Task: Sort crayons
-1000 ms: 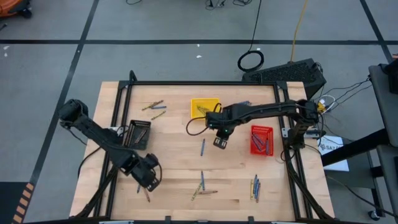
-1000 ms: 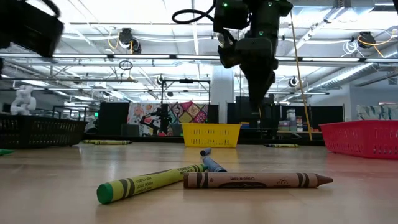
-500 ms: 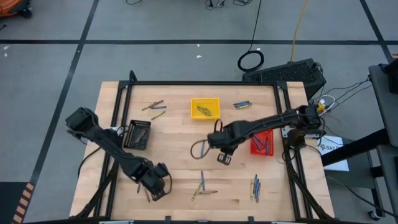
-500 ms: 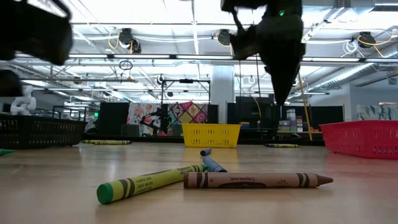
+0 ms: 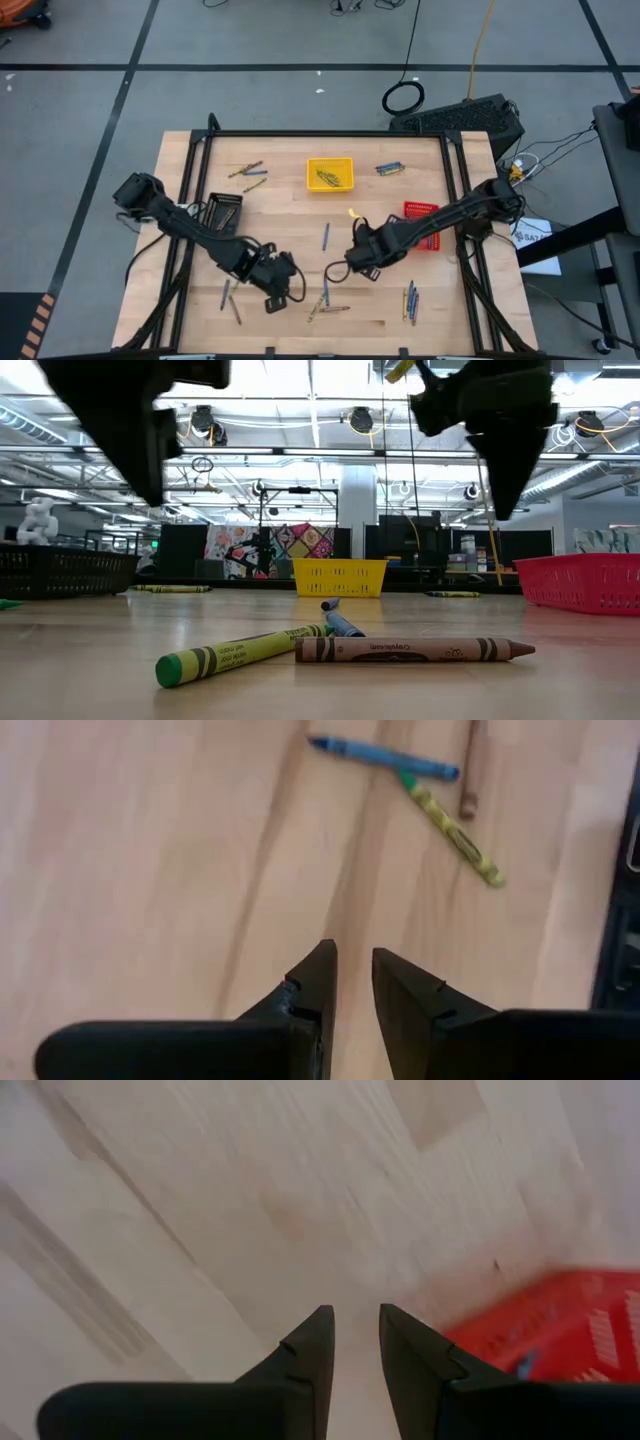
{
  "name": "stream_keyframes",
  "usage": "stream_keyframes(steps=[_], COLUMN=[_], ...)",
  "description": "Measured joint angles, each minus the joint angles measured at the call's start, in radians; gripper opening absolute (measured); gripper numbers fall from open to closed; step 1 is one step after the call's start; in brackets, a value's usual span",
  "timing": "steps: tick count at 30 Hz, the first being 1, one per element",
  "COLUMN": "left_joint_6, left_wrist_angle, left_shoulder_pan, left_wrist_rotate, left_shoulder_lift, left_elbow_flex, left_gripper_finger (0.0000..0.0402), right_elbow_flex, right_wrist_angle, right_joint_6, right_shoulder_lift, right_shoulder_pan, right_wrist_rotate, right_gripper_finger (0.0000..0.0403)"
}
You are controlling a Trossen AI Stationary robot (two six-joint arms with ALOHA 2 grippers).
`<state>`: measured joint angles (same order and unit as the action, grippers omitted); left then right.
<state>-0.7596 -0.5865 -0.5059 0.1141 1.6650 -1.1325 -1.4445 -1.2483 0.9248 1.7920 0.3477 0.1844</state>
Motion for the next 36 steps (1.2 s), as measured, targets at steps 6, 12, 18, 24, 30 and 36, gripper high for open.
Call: stream_keyframes(steps=[6, 12, 18, 24, 30, 36], left_joint_6=[0.093, 0.174, 0.196, 0.190, 0.190, 0.190], left_wrist_angle=[-0.013, -0.025, -0.182, -0.181, -0.190, -0.195], left_shoulder_pan=[0.039, 0.038, 0.032, 0.013, -0.001, -0.003], left_wrist_rotate=[-0.003, -0.037, -0.021, -0.014, -0.008, -0.005], left_shoulder_lift=[0.068, 0.189, 0.309, 0.388, 0.443, 0.476], left_elbow_flex=[-0.065, -0.202, -0.380, -0.476, -0.577, -0.607], left_gripper_finger=[0.0070, 0.0070, 0.0070, 0.0070, 0.0070, 0.0070], right_elbow_flex=[0.001, 0.001, 0.001, 0.001, 0.001, 0.001], right_wrist_angle=[-0.067, -0.073, -0.075, -0.084, -0.092, -0.091], right_joint_6=[0.076, 0.111, 0.111, 0.109, 0.110, 0.132], right_shoulder_lift=[0.000, 0.000, 0.000, 0.000, 0.000, 0.000], right_shoulder_pan=[0.063, 0.110, 0.131, 0.146, 0.157, 0.159], right_wrist_rotate=[-0.001, -0.002, -0.001, 0.005, 0.029, 0.029], right_gripper_finger=[0.0071, 0.0071, 0.0071, 0.0071, 0.0071, 0.0071])
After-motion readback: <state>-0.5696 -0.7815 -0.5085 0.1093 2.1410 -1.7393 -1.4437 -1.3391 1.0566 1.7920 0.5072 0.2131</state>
